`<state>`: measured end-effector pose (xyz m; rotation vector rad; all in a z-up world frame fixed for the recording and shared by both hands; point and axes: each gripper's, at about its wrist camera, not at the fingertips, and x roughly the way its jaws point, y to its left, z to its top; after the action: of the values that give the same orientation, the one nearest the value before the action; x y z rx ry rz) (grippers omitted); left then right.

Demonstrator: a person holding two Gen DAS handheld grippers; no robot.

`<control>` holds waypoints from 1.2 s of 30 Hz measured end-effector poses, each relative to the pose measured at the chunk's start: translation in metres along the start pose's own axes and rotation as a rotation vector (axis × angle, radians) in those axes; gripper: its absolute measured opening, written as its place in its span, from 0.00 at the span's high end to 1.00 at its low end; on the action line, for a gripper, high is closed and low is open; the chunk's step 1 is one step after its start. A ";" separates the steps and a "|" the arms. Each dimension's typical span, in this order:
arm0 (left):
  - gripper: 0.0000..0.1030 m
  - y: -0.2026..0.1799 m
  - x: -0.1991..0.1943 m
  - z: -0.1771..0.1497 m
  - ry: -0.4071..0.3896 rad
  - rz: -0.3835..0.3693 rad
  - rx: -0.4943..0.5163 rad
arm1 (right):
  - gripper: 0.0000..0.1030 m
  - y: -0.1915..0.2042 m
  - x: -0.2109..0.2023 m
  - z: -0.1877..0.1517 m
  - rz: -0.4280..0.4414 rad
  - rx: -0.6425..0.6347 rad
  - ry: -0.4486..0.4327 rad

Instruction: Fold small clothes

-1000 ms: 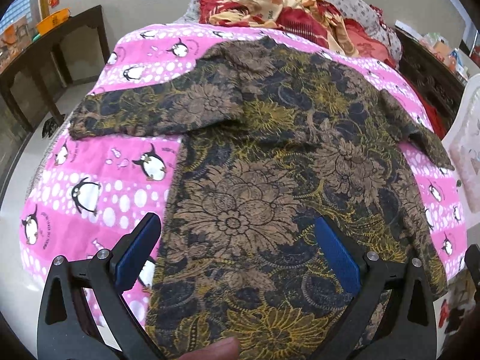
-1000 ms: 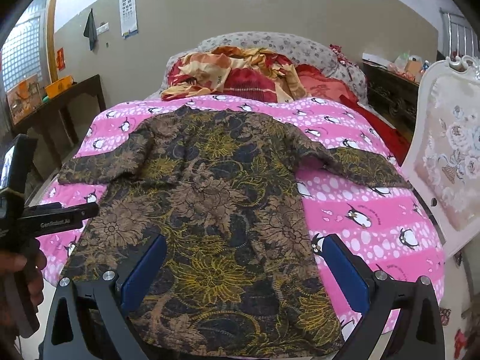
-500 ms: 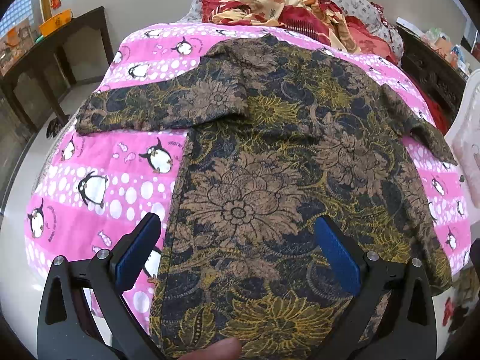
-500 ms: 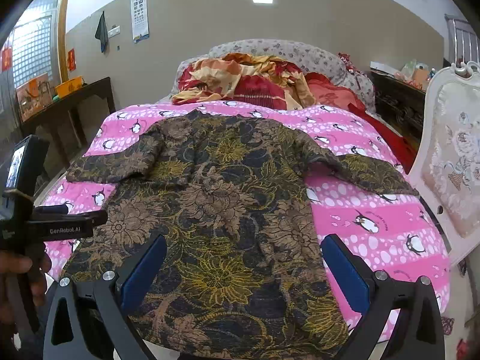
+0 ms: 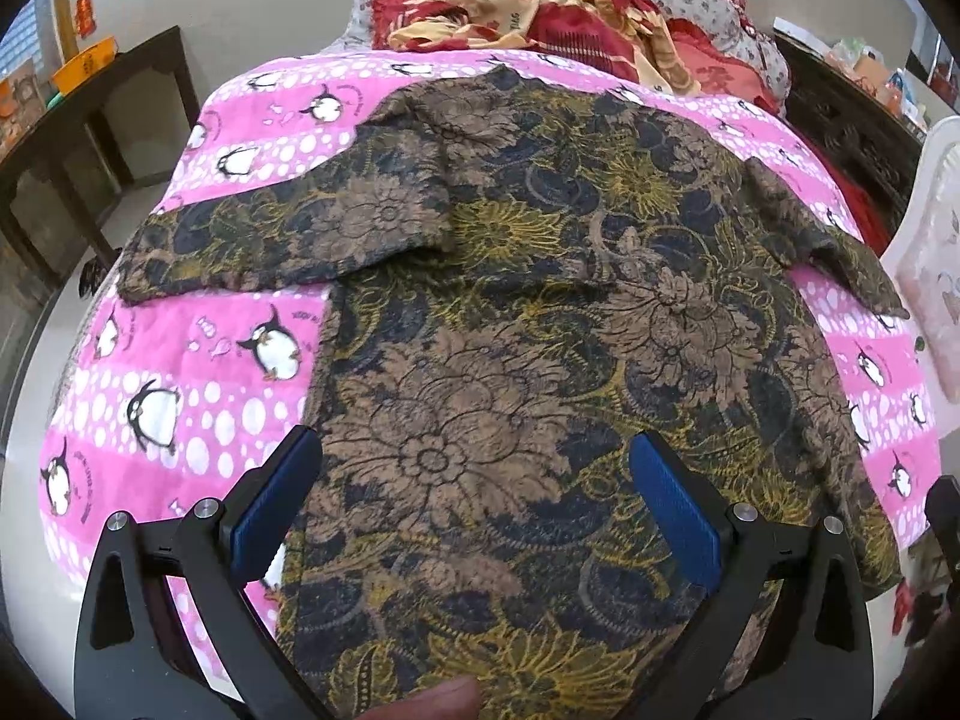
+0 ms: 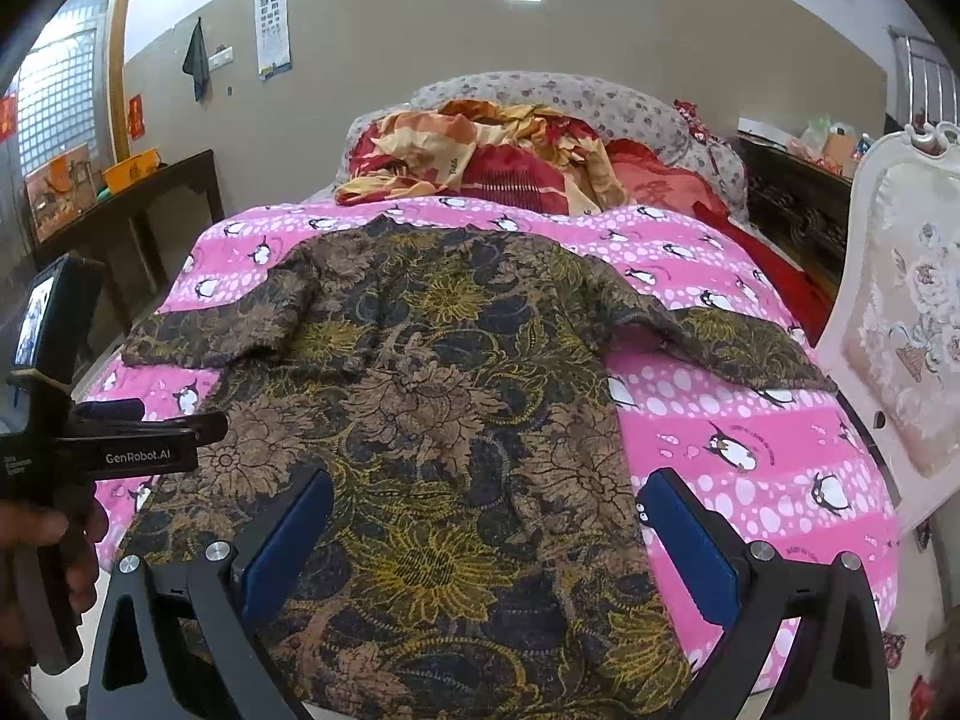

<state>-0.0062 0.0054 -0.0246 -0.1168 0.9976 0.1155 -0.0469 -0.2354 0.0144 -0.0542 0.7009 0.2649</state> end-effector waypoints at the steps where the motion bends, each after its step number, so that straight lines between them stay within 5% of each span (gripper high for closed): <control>1: 0.00 -0.003 0.001 0.003 -0.003 0.005 0.008 | 0.00 -0.002 0.004 0.001 0.006 0.006 0.000; 14: 0.00 -0.064 0.037 0.024 0.019 0.115 0.078 | 0.00 -0.031 0.041 0.009 0.034 0.003 0.033; 23: 0.00 -0.096 0.041 0.022 0.031 0.098 0.084 | 0.00 -0.050 0.042 0.012 0.053 -0.013 0.050; 36: 0.00 -0.058 0.000 0.008 -0.042 0.072 0.086 | 0.00 -0.032 0.015 -0.001 0.008 0.060 -0.014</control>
<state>0.0088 -0.0508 -0.0176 -0.0001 0.9633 0.1403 -0.0283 -0.2635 0.0026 0.0073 0.6950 0.2519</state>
